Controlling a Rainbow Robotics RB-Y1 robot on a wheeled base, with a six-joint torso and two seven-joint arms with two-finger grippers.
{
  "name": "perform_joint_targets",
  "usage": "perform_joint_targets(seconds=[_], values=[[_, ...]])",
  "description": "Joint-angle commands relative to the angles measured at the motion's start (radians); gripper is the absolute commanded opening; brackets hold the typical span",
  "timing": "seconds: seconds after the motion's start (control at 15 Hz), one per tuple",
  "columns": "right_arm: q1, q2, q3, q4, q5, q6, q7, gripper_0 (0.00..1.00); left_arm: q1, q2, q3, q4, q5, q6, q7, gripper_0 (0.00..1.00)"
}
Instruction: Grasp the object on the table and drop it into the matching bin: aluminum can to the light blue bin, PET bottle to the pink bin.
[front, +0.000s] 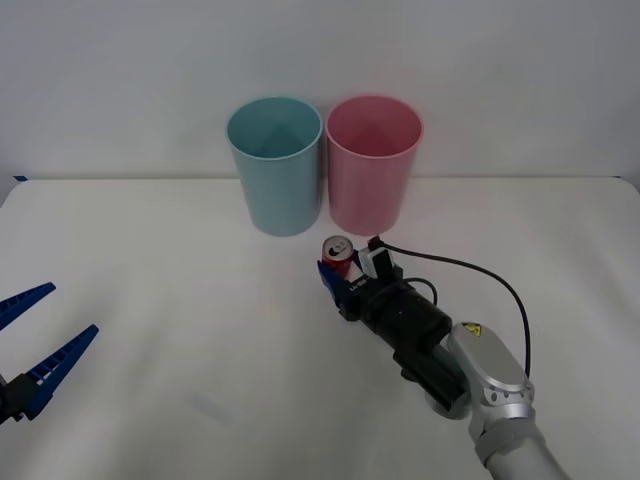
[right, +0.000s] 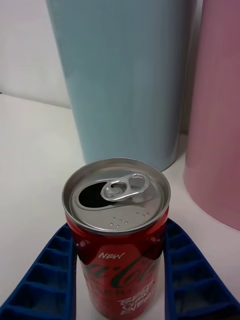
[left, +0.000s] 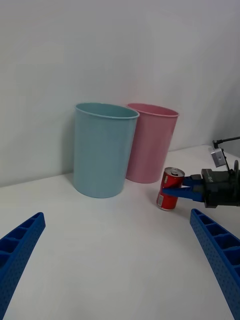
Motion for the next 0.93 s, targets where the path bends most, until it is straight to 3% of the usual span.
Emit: perform_joint_targets(seconds=[0.07, 0.47, 0.93], values=[[0.0, 0.0, 0.003, 0.0, -0.006, 0.0, 0.0, 0.0, 0.0, 0.0, 0.0, 0.0, 0.0, 0.0, 0.0, 1.0], [0.015, -0.018, 0.007, -0.02, -0.019, -0.019, -0.006, 0.0, 0.0, 0.0, 0.0, 0.0, 0.0, 0.0, 0.0, 1.0], [0.212, -0.142, 0.129, -0.359, -0.036, 0.02, -0.182, 0.0, 0.0, 0.0, 0.0, 0.0, 0.0, 0.0, 0.0, 1.0]])
